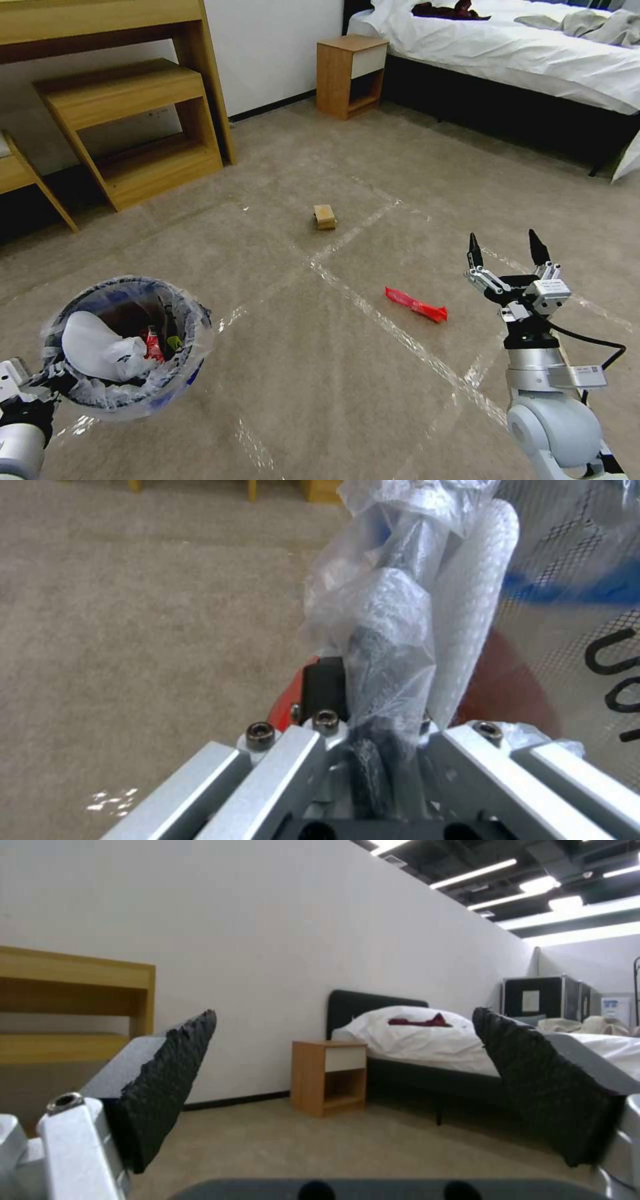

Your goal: Pick up the trash bin and place the garbage on the floor into it.

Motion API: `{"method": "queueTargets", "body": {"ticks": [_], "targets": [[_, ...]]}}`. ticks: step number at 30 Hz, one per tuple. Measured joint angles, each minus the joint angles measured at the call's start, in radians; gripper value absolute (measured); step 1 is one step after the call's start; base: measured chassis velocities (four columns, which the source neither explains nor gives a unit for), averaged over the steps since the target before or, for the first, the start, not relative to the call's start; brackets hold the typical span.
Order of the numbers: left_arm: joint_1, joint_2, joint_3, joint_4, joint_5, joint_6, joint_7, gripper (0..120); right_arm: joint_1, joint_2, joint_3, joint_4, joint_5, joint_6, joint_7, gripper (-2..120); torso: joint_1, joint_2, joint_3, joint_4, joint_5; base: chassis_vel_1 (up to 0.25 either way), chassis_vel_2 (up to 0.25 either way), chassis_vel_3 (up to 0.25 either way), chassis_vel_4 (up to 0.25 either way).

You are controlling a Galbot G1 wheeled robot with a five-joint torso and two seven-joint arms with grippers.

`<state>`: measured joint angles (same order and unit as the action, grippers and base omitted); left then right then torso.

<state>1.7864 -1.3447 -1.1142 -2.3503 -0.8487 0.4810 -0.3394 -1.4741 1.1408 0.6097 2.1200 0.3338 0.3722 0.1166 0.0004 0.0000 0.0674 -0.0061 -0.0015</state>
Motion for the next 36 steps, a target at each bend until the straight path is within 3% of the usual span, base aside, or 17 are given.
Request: {"method": "queueTargets", "body": {"ticks": [21,36], "targets": [[0.002,-0.003,0.006,0.006,0.007,-0.002,0.001,0,0.009,0.002,-0.021,-0.017,0.004,-0.002,0.002,99,0.000,0.000,0.000,-0.0001,0.0002,-0.111,0.107,0.108,-0.111],[-0.016,-0.008,0.011,0.024,0.012,-0.003,0.001,0,0.022,0.002,-0.036,-0.043,0.002,-0.001,0.001,97,0.000,0.000,0.000,-0.0001,0.0001,-0.027,0.025,0.027,-0.028]]}}
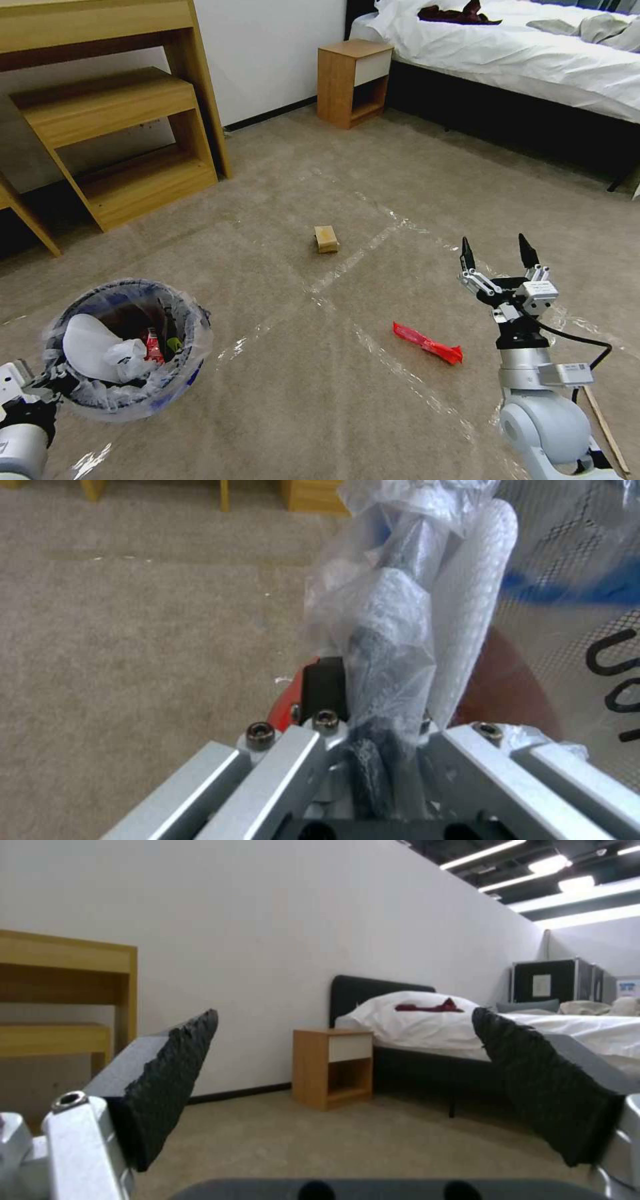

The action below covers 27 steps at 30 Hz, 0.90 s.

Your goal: Pick up the trash bin and place the garbage on the floor into it.

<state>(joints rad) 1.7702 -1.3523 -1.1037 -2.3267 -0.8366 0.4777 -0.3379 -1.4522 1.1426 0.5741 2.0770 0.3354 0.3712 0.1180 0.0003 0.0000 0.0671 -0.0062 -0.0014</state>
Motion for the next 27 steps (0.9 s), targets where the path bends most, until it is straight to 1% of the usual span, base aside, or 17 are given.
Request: {"method": "queueTargets", "body": {"ticks": [3,12,16,19,20,21,22,23,24,25,26,27], "targets": [[-0.006,-0.001,0.000,0.005,0.000,0.000,0.000,0,0.004,0.000,-0.005,-0.004,0.000,-0.001,0.000,97,0.000,0.000,0.000,0.0000,0.0001,-0.110,0.111,0.118,-0.114],[-0.011,-0.002,0.002,0.015,0.000,-0.003,0.000,0,0.018,-0.006,-0.021,-0.031,0.012,-0.004,0.012,98,0.000,0.000,0.000,-0.0002,0.0001,-0.172,0.161,0.164,-0.164],[-0.014,-0.003,0.003,0.023,0.004,-0.006,0.001,0,0.025,-0.023,-0.040,-0.032,0.055,-0.038,0.046,99,0.000,0.000,0.000,0.0000,0.0002,-0.134,0.116,0.104,-0.137],[-0.021,-0.003,0.007,0.033,0.006,-0.008,0.002,0,0.031,-0.039,-0.065,-0.019,0.136,-0.114,0.129,99,0.000,0.000,0.000,0.0002,0.0001,-0.062,0.086,0.046,-0.059],[-0.025,-0.001,0.009,0.037,0.007,-0.008,0.002,0,0.032,-0.047,-0.073,-0.010,0.169,-0.162,0.190,100,0.000,0.000,0.000,0.0001,0.0001,0.000,0.000,0.000,0.000],[-0.025,-0.001,0.009,0.037,0.007,-0.008,0.002,0,0.032,-0.047,-0.073,-0.010,0.169,-0.162,0.190,100,0.000,0.000,0.000,0.0001,0.0001,0.000,0.000,0.000,0.000],[-0.027,0.000,0.010,0.041,0.007,-0.008,0.002,0,0.032,-0.054,-0.078,-0.001,0.193,-0.200,0.240,99,0.000,0.000,0.000,0.0001,0.0001,0.000,0.000,0.000,0.000],[-0.031,0.001,0.011,0.046,0.007,-0.008,0.002,0,0.031,-0.065,-0.086,0.018,0.249,-0.277,0.327,98,0.000,0.000,0.000,0.0001,0.0001,0.000,0.000,0.000,0.000],[-0.031,0.001,0.011,0.046,0.007,-0.008,0.002,0,0.031,-0.065,-0.086,0.018,0.249,-0.277,0.327,98,0.000,0.000,0.000,0.0001,0.0001,0.000,0.000,0.000,0.000],[-0.035,0.002,0.013,0.051,0.007,-0.008,0.002,0,0.030,-0.077,-0.091,0.050,0.369,-0.386,0.439,98,0.000,0.000,0.000,-0.0001,0.0001,0.000,0.000,0.000,0.000],[-0.038,0.003,0.014,0.056,0.007,-0.008,0.002,0,0.029,-0.082,-0.094,0.071,0.465,-0.456,0.519,99,0.000,0.000,0.000,-0.0001,0.0001,0.000,0.000,0.000,0.000],[-0.041,0.003,0.015,0.059,0.007,-0.008,0.002,0,0.028,-0.085,-0.095,0.081,0.524,-0.497,0.568,99,0.000,0.000,0.000,-0.0001,0.0000,0.000,0.000,0.000,0.000]]}}
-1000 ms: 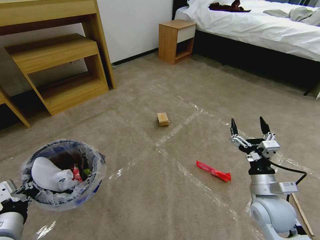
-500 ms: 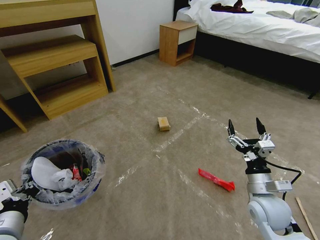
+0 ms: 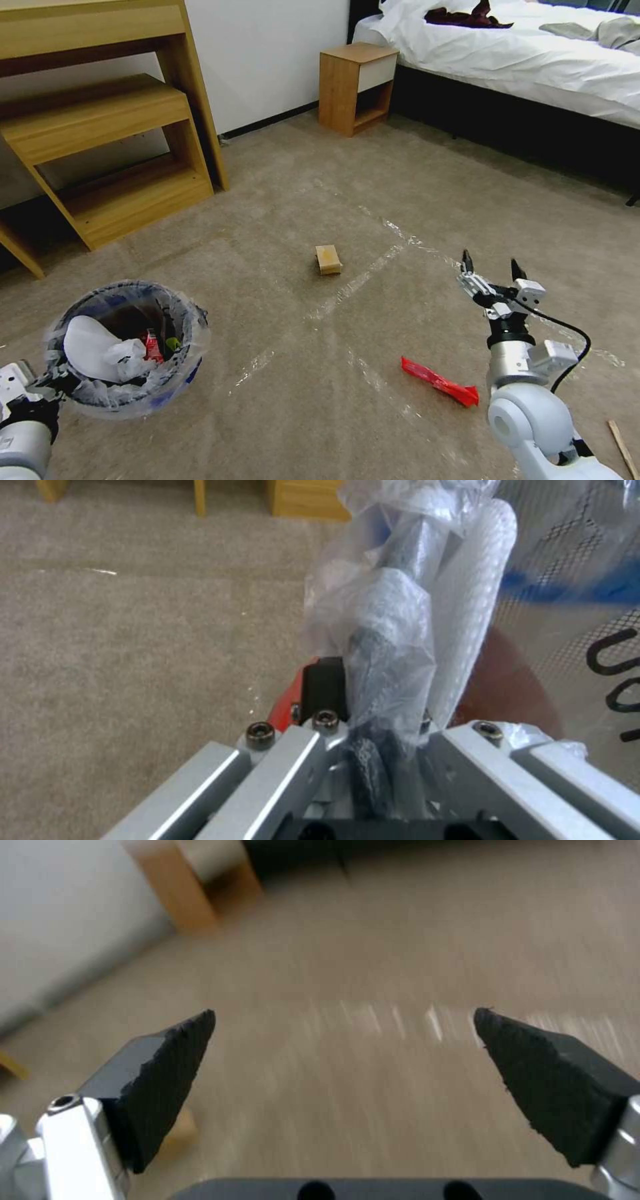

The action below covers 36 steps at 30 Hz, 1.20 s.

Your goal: Pick up the trash bin and place the garbage on the floor into it.

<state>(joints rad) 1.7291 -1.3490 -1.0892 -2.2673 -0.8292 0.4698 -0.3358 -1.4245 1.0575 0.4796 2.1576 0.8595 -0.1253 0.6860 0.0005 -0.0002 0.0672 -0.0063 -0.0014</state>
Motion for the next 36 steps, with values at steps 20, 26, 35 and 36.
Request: {"method": "queueTargets", "body": {"ticks": [20,26,35,36], "targets": [[-0.009,-0.029,0.013,0.023,0.030,-0.002,0.000,0,0.053,0.218,0.098,-0.206,0.630,-0.035,0.348,99,0.000,0.000,0.000,0.0001,0.0000,0.000,0.000,0.000,0.000],[0.004,-0.036,0.010,0.017,0.038,-0.004,0.000,0,0.097,0.245,0.121,-0.335,0.651,-0.001,0.323,97,0.000,0.000,0.000,0.0000,0.0001,0.000,0.000,0.000,0.000],[0.010,-0.047,0.006,0.011,0.042,-0.008,-0.002,0,0.117,0.270,0.131,-0.396,0.635,0.013,0.317,90,0.000,0.000,0.000,0.0002,-0.0002,0.000,0.000,0.000,0.000],[0.011,-0.050,0.006,0.011,0.043,-0.010,-0.002,0,0.115,0.275,0.132,-0.407,0.627,0.015,0.314,90,0.000,0.000,0.000,-0.0001,-0.0001,0.000,0.000,0.000,0.000]]}}
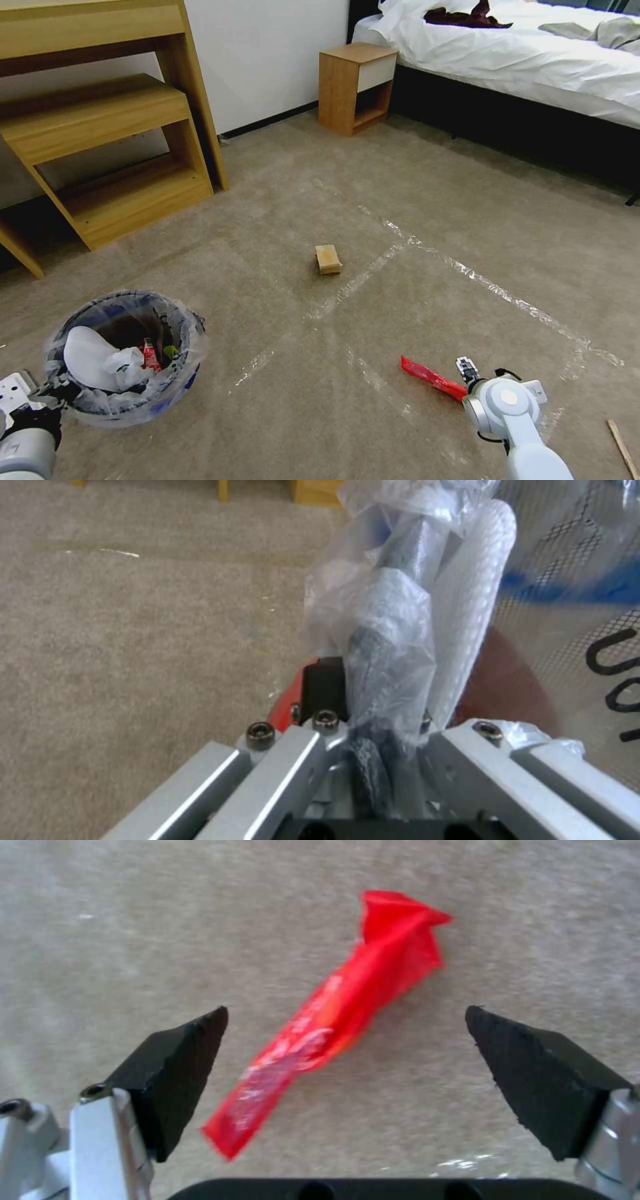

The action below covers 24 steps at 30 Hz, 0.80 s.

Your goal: Pick up the trash bin and place the garbage on the floor into it.

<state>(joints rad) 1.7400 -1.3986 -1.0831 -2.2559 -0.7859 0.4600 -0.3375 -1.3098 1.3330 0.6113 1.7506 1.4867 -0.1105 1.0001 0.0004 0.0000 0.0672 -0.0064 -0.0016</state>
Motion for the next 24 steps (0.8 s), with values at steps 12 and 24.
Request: {"method": "queueTargets", "body": {"ticks": [12,24], "targets": [[0.006,-0.006,0.003,-0.006,0.002,-0.005,0.001,0,0.029,0.040,-0.048,-0.116,-0.082,0.029,-0.050,79,0.000,0.000,0.000,0.0001,0.0002,0.000,0.000,0.000,0.000],[0.024,-0.016,0.002,-0.012,0.002,-0.014,0.003,0,0.086,0.057,-0.087,-0.210,-0.139,0.049,-0.091,66,0.000,0.000,0.000,0.0002,0.0001,0.000,0.000,0.000,0.000]]}}
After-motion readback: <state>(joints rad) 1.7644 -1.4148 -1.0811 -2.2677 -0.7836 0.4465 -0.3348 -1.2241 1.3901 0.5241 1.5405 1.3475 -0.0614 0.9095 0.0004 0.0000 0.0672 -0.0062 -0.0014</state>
